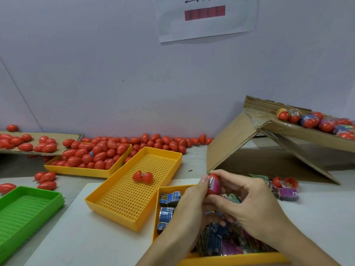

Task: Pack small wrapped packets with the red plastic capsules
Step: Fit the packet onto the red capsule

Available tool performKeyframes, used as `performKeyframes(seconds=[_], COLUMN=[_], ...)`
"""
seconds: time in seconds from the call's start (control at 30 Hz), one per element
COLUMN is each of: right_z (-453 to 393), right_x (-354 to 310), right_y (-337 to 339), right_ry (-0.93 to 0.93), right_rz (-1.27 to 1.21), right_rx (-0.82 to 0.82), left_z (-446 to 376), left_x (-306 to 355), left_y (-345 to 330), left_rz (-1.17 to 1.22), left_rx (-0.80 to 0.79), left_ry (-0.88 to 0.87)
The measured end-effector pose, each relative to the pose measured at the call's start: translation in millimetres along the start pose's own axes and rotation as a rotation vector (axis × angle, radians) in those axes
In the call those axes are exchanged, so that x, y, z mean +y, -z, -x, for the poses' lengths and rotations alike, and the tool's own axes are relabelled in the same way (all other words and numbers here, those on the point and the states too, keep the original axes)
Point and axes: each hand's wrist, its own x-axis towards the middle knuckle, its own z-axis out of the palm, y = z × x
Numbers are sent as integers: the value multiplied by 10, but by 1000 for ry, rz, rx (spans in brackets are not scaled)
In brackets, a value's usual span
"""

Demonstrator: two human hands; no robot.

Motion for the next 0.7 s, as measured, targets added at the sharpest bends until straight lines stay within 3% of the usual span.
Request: performKeyframes(seconds=[0.3, 0.43, 0.57, 0.7], right_z=[12, 12, 6, 8], right_x=[-51, -64, -91, -109], right_y=[8, 12, 14, -6], right_ry=[-17, -25, 8, 97], right_rz=[-23, -15, 108, 257], right_rx=[32, 27, 41, 34], left_z=[37, 2, -25, -4], left_x=[-5, -28, -29, -37], left_y=[-22, -11, 31, 17], left_rz=[8, -18, -62, -172], left_rx=[-13, 55, 146, 104], left_ry=[-36, 18, -45, -119])
